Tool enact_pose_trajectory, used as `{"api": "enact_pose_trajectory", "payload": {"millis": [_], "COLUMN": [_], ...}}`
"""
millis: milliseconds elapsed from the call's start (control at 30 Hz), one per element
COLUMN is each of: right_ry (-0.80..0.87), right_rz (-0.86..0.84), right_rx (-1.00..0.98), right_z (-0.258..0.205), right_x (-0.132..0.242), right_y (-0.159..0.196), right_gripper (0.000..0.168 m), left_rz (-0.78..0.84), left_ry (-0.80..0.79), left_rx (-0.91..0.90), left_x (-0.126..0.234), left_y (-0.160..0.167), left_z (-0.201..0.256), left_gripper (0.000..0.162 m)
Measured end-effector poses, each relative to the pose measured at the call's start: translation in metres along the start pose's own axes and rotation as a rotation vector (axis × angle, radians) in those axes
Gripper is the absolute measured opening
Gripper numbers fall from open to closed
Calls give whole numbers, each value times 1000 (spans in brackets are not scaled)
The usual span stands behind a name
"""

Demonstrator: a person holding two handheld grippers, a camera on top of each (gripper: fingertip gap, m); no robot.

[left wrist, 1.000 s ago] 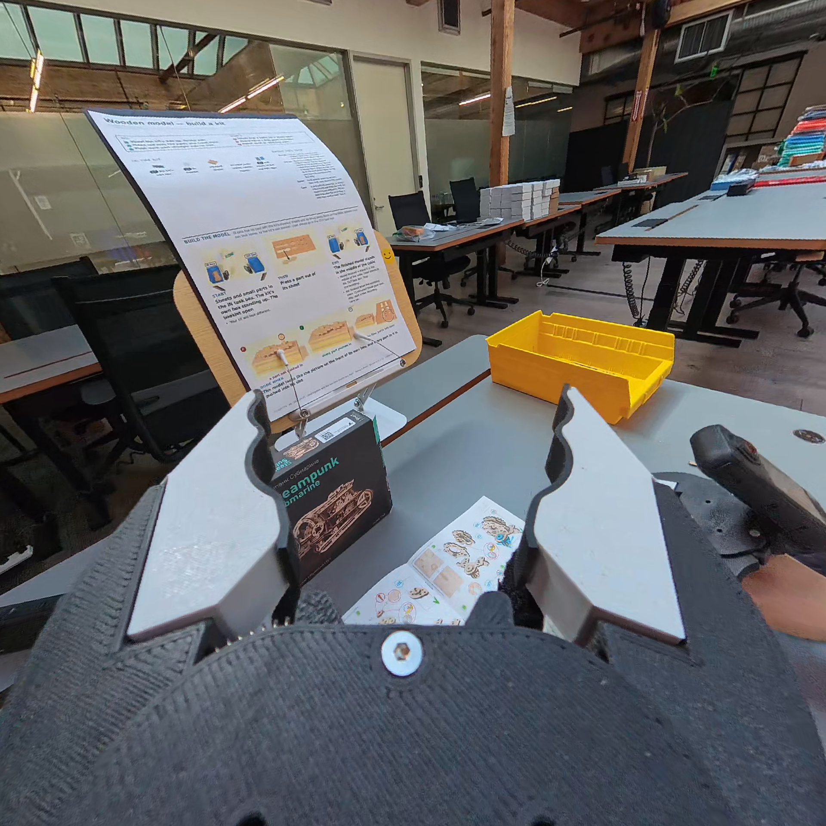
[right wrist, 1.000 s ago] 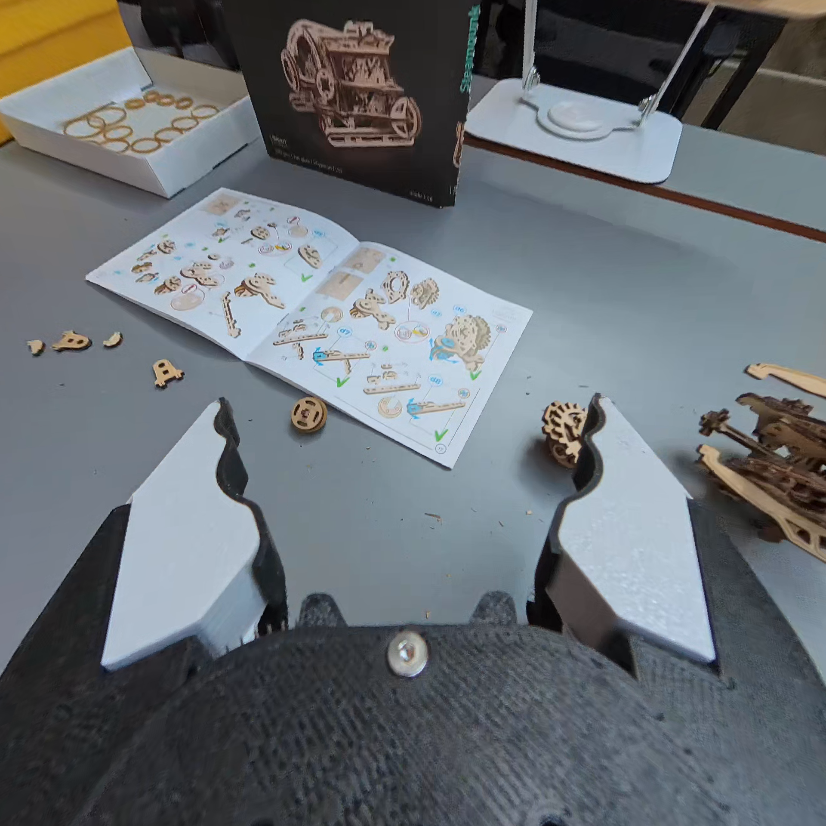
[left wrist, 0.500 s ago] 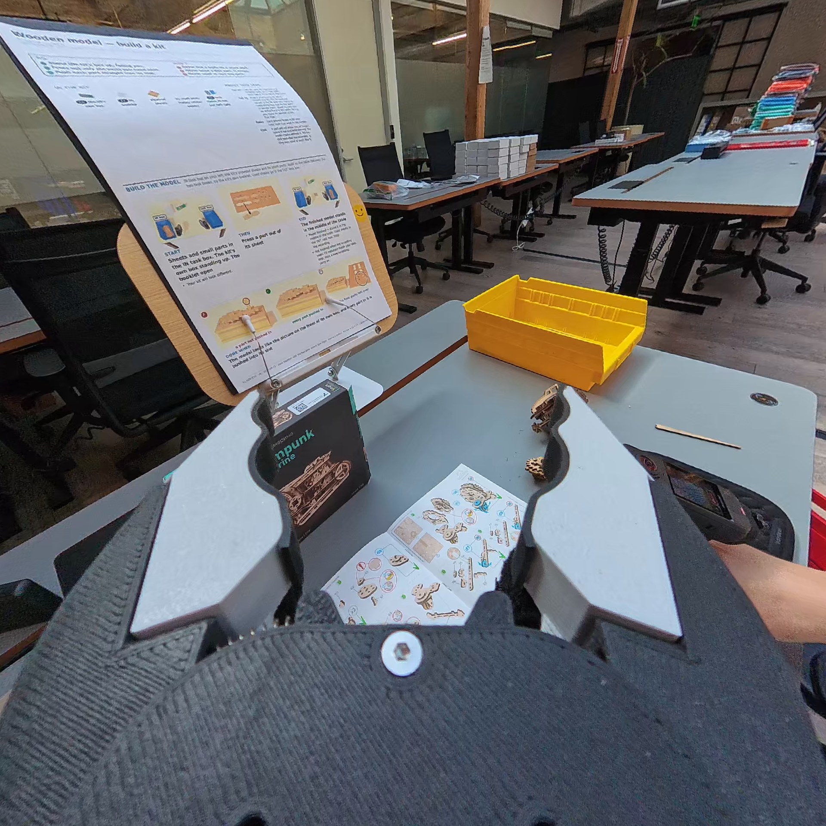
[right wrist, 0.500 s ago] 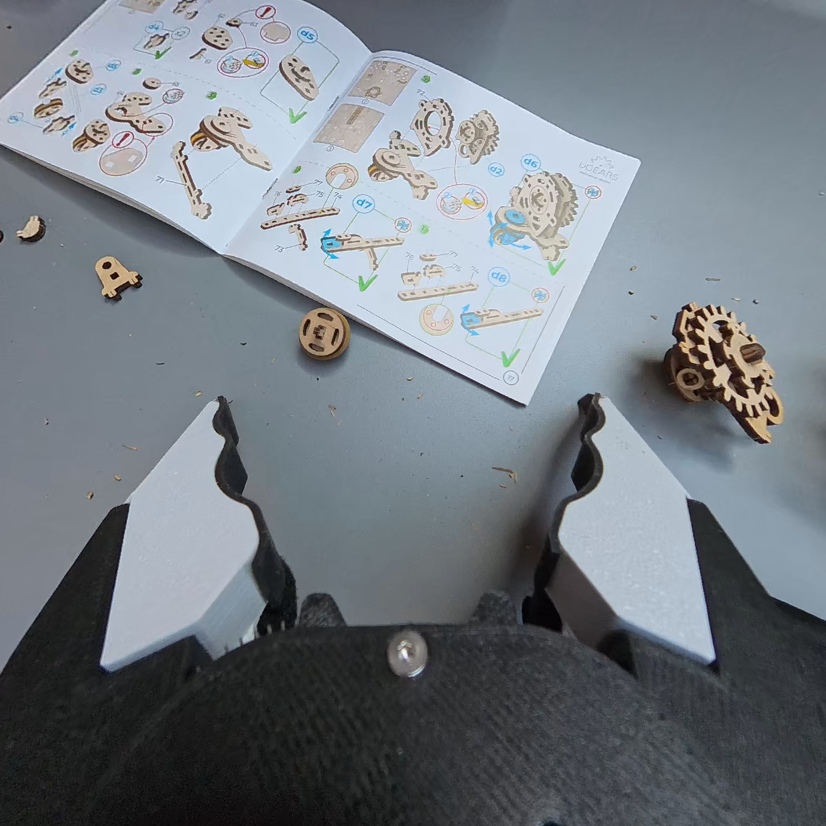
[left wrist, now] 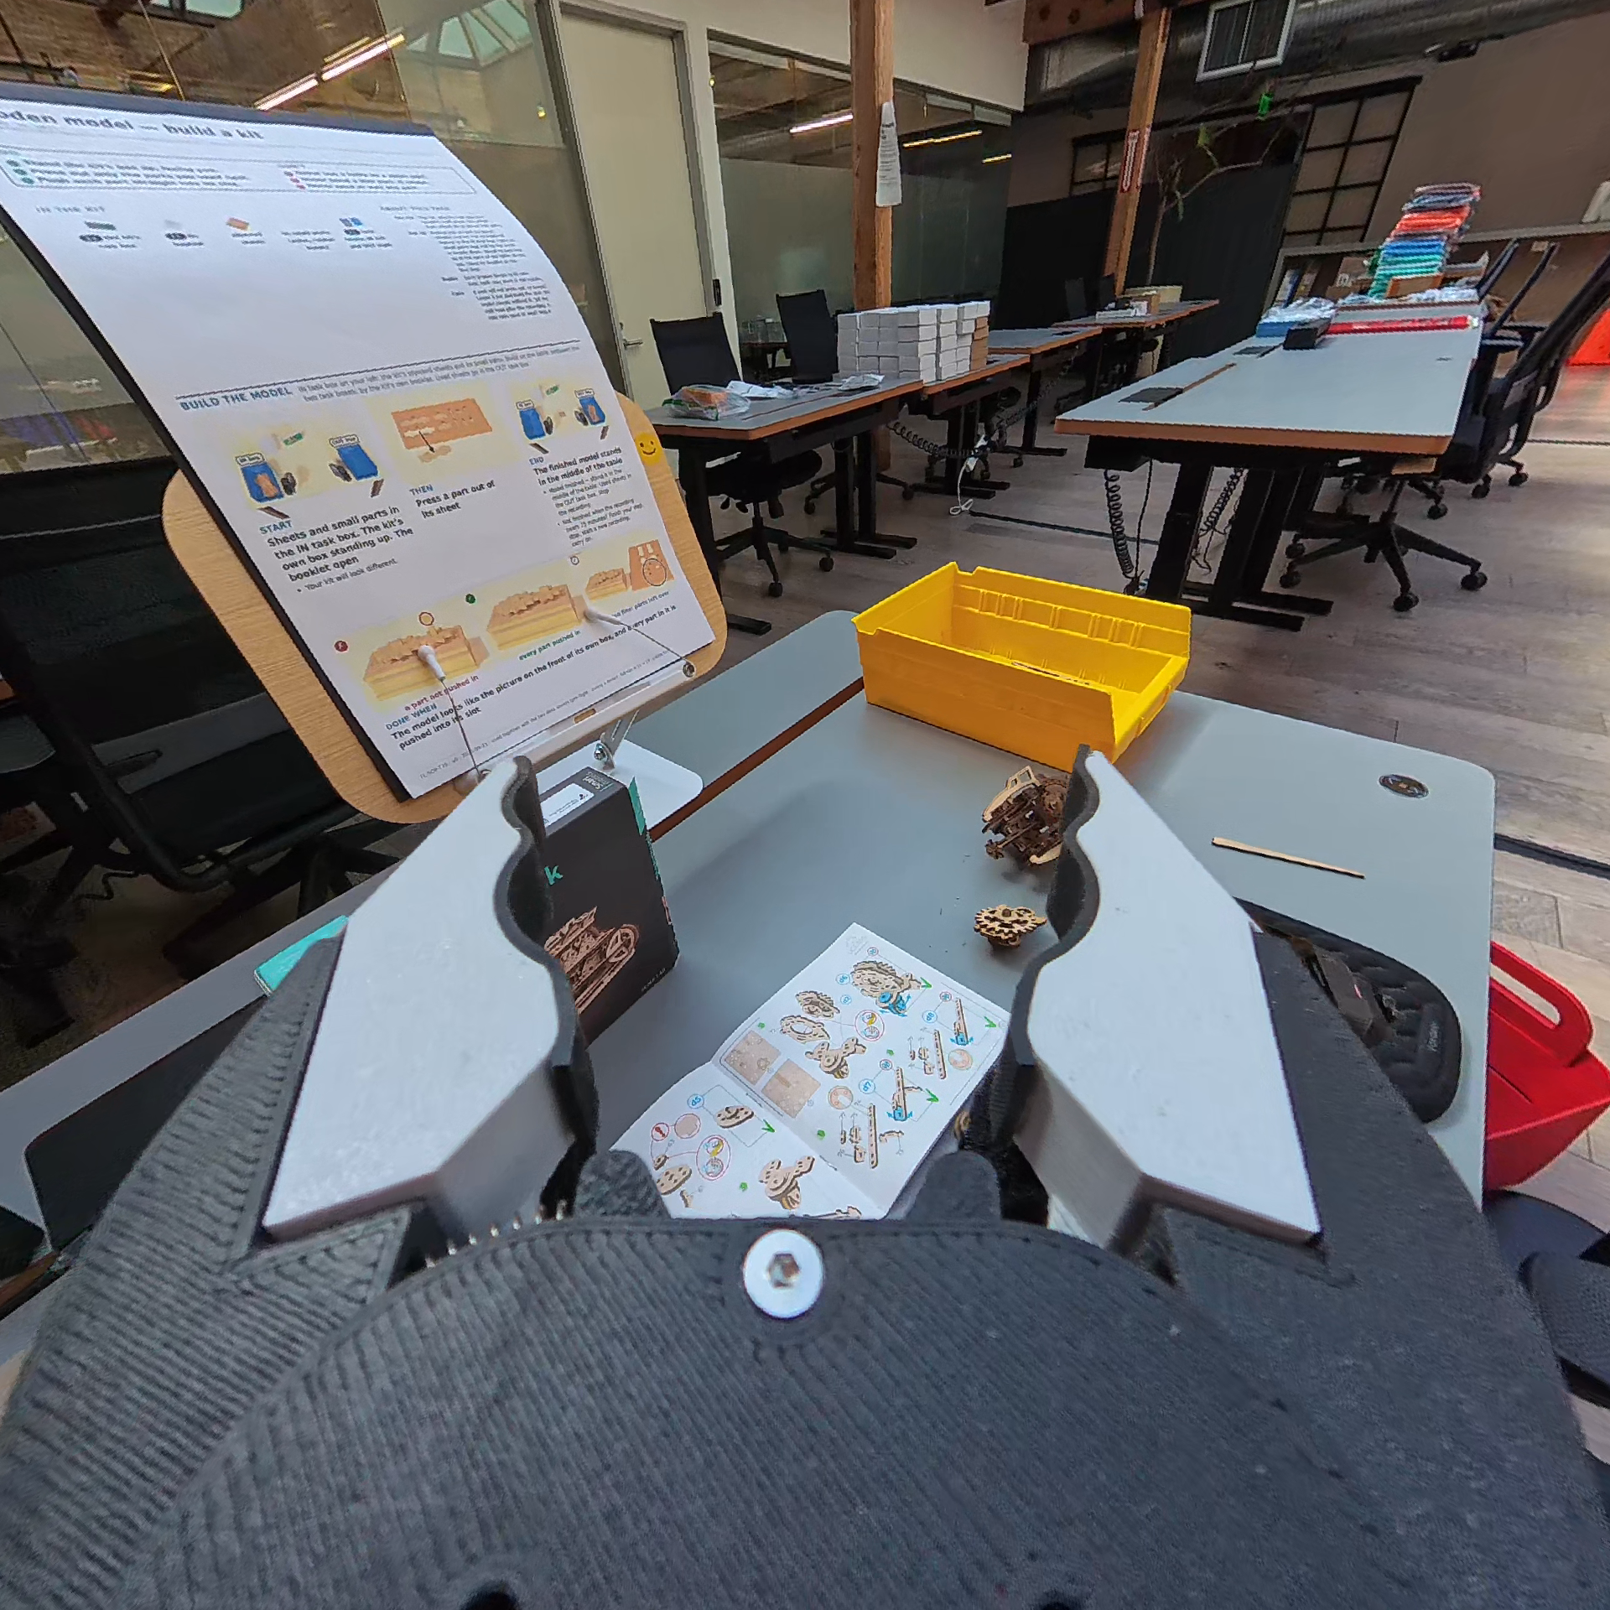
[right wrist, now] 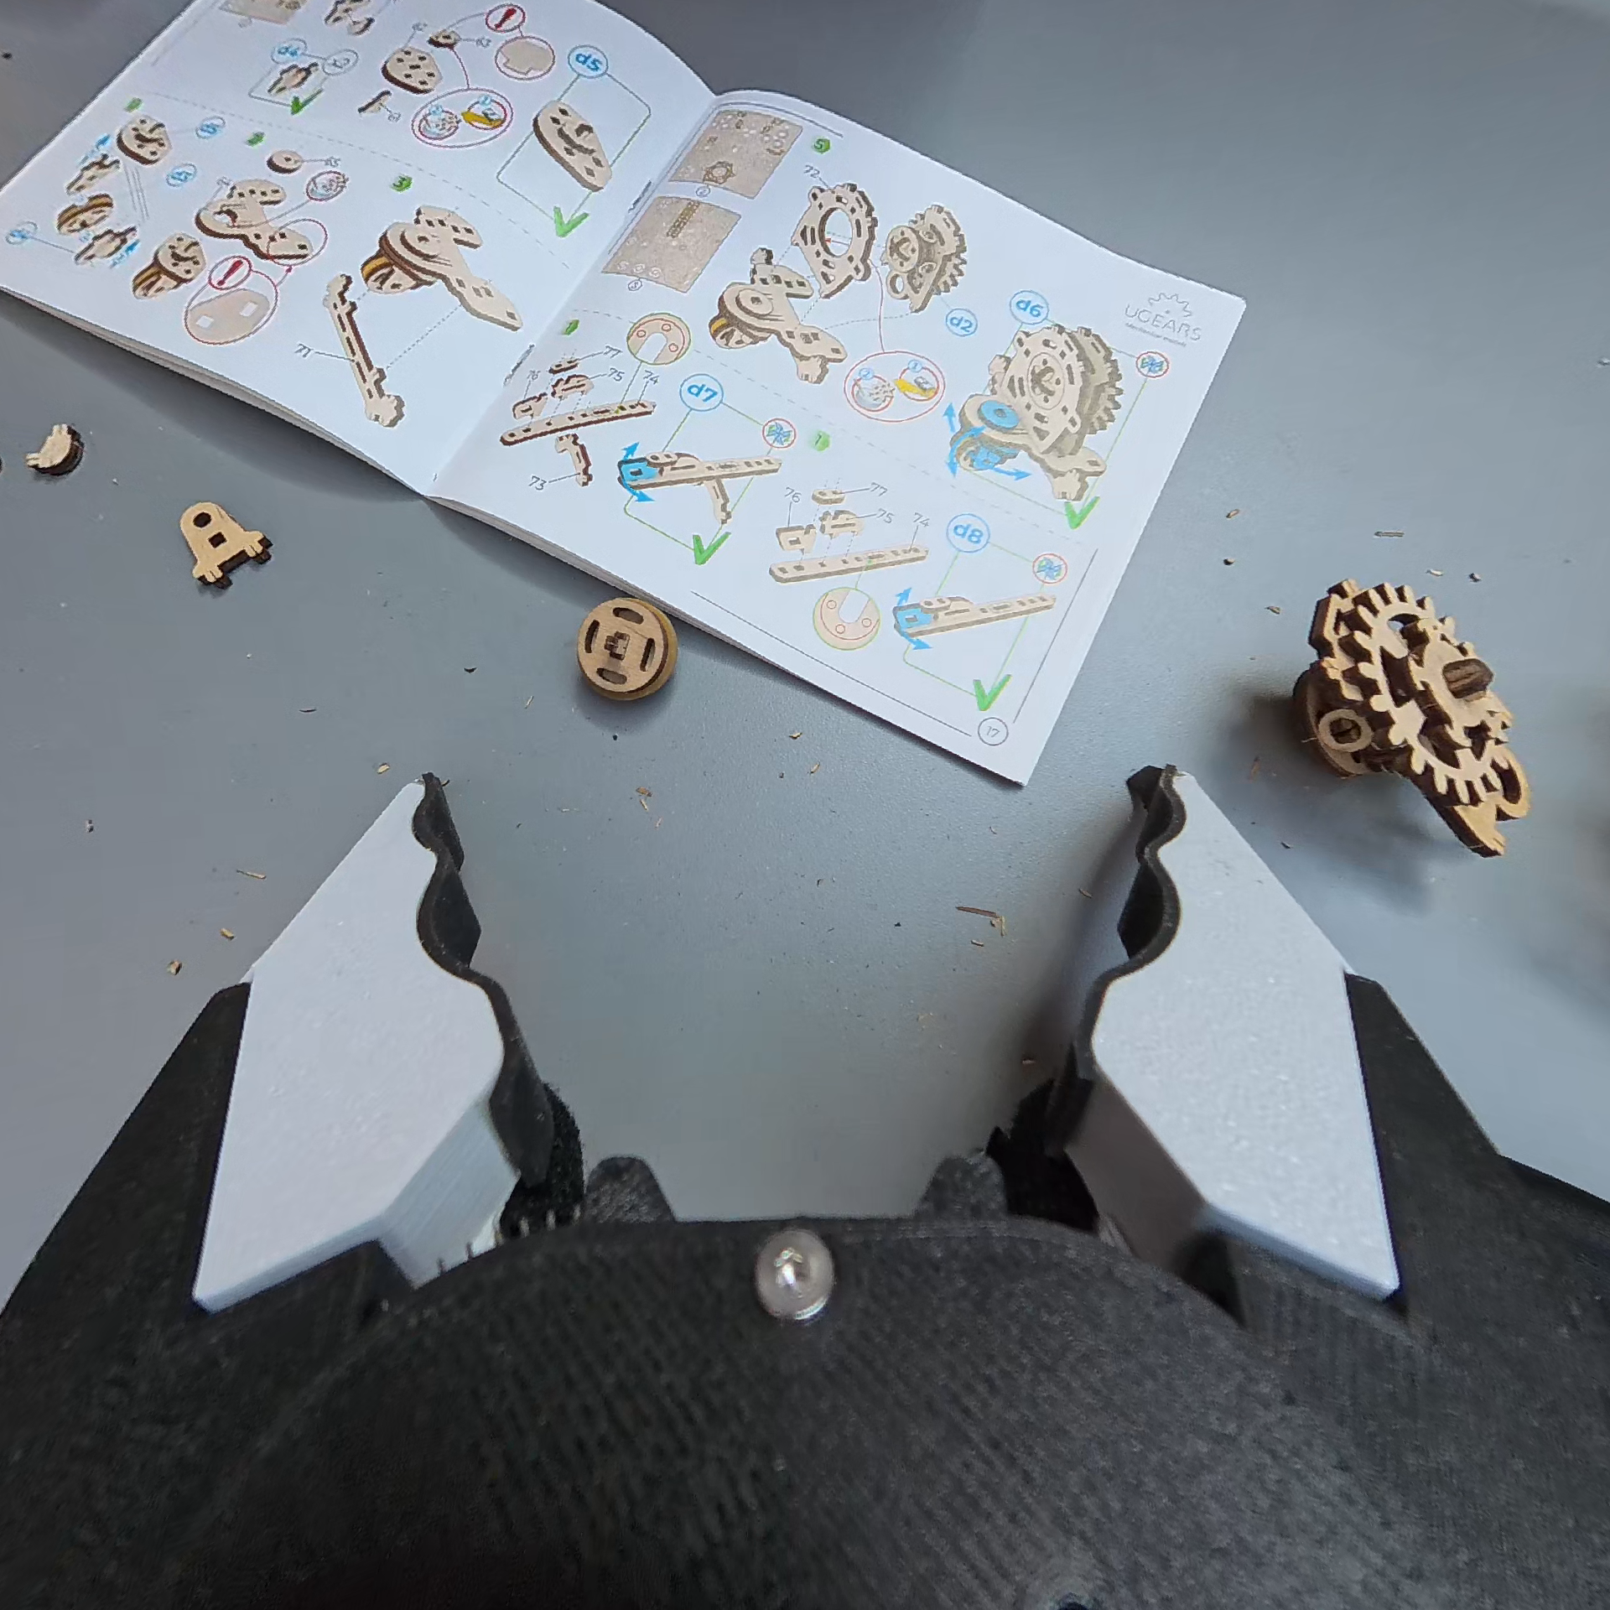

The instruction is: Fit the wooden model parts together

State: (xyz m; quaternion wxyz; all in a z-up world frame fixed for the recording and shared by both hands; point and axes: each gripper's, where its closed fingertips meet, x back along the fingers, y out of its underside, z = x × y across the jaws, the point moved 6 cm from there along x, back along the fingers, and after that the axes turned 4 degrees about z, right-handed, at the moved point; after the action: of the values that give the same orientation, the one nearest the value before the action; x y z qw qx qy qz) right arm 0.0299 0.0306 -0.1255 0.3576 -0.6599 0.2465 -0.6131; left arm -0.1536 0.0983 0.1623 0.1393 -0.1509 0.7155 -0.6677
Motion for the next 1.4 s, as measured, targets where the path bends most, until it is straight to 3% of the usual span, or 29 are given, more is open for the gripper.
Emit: {"api": "enact_pose_trajectory", "payload": {"millis": [33, 1400], "right_ry": [0, 0], "right_rz": [0, 0], "right_rx": [0, 0], "right_z": [0, 0], "right_x": [0, 0], "right_y": [0, 0], "right_gripper": [151, 151], "left_rz": [-1, 1], "left_ry": [6, 27], "left_rx": [3, 58], "left_x": [0, 1], "left_y": [0, 1], "left_z": [2, 5], "left_gripper": [117, 117]}}
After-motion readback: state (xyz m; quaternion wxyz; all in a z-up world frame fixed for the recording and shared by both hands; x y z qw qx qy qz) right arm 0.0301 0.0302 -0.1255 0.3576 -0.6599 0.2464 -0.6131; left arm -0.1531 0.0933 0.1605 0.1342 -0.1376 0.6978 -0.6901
